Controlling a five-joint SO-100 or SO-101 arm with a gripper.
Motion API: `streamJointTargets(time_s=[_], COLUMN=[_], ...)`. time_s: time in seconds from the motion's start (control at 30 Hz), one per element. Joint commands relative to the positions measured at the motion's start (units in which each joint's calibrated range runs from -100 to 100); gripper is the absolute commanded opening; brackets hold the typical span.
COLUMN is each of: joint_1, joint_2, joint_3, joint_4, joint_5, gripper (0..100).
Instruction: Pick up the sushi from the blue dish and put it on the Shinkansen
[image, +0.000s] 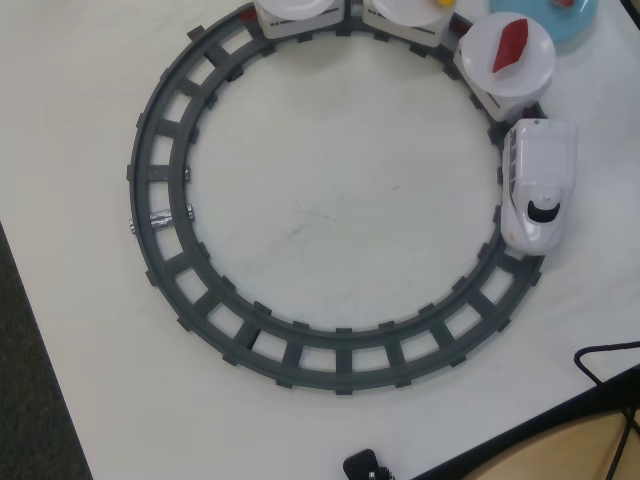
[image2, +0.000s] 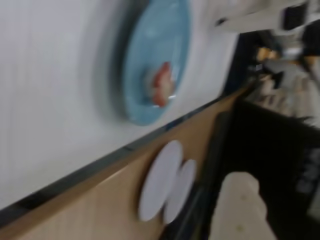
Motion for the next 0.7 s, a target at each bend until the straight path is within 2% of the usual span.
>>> streamJointTargets(time_s=[0.0, 0.17, 0.5, 0.67], joint_1=[-2.5, -2.7, 1.1, 1.1], joint_2=[6.9, 26.7, 68.5, 87.1], joint_3=[-12.9, -27.4, -40.0, -46.6], joint_4=[4.3, 4.1, -9.4, -11.1], joint_5=[0.2, 0.7, 8.4, 15.4], gripper=[22, 22, 22, 22])
